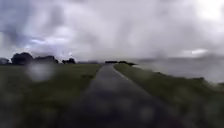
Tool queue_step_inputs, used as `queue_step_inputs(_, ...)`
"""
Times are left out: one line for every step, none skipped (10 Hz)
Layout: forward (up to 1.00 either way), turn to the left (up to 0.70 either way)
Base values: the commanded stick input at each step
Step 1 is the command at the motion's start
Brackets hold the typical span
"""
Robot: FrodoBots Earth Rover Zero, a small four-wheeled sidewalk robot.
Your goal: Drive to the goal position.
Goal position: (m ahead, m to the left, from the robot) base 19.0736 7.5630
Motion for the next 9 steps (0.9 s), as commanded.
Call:
queue_step_inputs(0.70,0.00)
queue_step_inputs(0.70,0.00)
queue_step_inputs(0.70,0.00)
queue_step_inputs(0.70,0.00)
queue_step_inputs(0.70,0.00)
queue_step_inputs(0.70,0.00)
queue_step_inputs(0.70,0.00)
queue_step_inputs(0.70,0.00)
queue_step_inputs(0.70,0.00)
